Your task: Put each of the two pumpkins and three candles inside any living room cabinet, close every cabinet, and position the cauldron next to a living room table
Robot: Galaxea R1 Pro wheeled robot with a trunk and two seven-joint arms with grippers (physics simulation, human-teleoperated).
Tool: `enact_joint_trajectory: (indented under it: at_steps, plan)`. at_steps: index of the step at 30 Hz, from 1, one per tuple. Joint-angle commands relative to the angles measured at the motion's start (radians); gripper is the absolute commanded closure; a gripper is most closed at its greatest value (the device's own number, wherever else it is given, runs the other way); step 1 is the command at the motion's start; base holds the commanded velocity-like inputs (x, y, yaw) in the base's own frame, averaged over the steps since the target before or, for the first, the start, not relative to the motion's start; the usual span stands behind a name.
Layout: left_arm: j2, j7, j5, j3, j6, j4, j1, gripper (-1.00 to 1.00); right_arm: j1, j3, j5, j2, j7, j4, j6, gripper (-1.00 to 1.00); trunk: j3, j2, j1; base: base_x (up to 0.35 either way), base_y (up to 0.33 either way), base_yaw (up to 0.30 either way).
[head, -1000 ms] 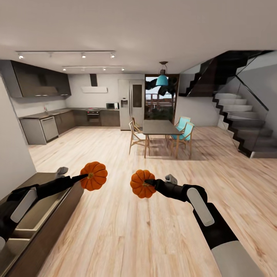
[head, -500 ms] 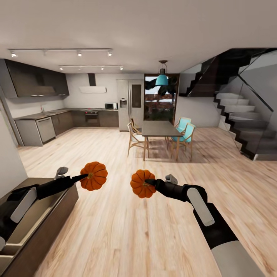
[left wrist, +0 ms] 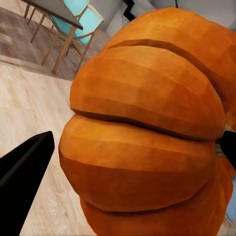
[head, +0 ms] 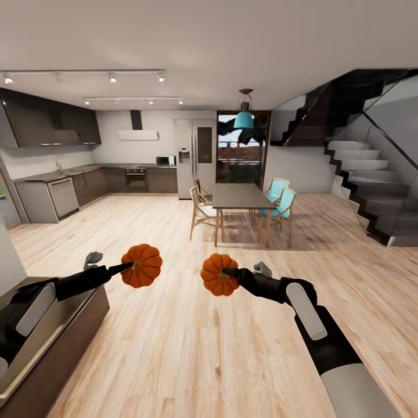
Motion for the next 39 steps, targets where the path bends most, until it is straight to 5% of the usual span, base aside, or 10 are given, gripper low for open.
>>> enact_joint_trajectory:
  at_steps: [1,39]
  plan:
    - [0.001,0.0,0.016,-0.002,0.009,0.0,-0.001,1.0,-0.001,0.0,-0.014,-0.001,-0.003,-0.001,0.002,1.0,0.0,-0.001,0.001,0.326,-0.088,0.0]
    - [0.001,0.0,0.016,-0.002,0.009,0.0,-0.001,1.0,0.0,-0.001,-0.015,-0.001,-0.003,-0.001,0.001,1.0,0.0,-0.001,0.001,0.325,-0.091,0.0]
